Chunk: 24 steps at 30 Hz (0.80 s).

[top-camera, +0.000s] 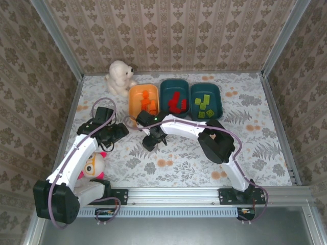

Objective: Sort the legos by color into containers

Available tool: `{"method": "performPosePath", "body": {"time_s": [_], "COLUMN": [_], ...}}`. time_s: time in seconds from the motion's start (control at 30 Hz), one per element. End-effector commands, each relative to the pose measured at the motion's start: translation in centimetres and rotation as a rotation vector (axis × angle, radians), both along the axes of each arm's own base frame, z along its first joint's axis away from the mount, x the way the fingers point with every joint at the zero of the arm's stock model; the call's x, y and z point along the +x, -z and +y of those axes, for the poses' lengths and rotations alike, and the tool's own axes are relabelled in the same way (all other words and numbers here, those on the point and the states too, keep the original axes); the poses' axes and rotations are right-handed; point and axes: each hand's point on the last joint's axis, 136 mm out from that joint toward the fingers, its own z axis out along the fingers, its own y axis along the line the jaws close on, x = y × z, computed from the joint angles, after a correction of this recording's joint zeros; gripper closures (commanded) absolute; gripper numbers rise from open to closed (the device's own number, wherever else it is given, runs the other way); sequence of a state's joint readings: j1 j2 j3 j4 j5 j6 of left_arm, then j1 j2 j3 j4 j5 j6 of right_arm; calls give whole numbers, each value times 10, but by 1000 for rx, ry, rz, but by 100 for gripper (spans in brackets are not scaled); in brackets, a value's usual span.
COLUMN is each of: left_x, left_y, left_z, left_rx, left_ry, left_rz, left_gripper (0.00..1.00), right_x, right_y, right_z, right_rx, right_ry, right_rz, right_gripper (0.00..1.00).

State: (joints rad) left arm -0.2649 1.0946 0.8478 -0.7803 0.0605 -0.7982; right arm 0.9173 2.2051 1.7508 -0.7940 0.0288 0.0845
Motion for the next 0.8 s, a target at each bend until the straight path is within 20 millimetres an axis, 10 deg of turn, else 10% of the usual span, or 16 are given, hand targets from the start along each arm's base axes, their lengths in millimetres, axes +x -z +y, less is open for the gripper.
{"method": "performPosePath", "body": {"time_s": [0.0, 0.43, 0.77], "left_x": [-6, 1, -4], "left_y": [3, -1, -3], "left_z": [-1, -8, -11], "left_rx": [-20, -28, -22], "left_ry": [-12, 16, 35], "left_rz": [28, 21, 18], "left_gripper": [29, 30, 31], "right_x": [1, 16, 19], "right_y": [8, 7, 11], "right_z": [-3, 16, 31], "right_rx": [-50, 66, 123], "right_ry": [15, 206, 272], "right_rz": [8, 111, 164], "right_gripper": [26, 18, 32]}}
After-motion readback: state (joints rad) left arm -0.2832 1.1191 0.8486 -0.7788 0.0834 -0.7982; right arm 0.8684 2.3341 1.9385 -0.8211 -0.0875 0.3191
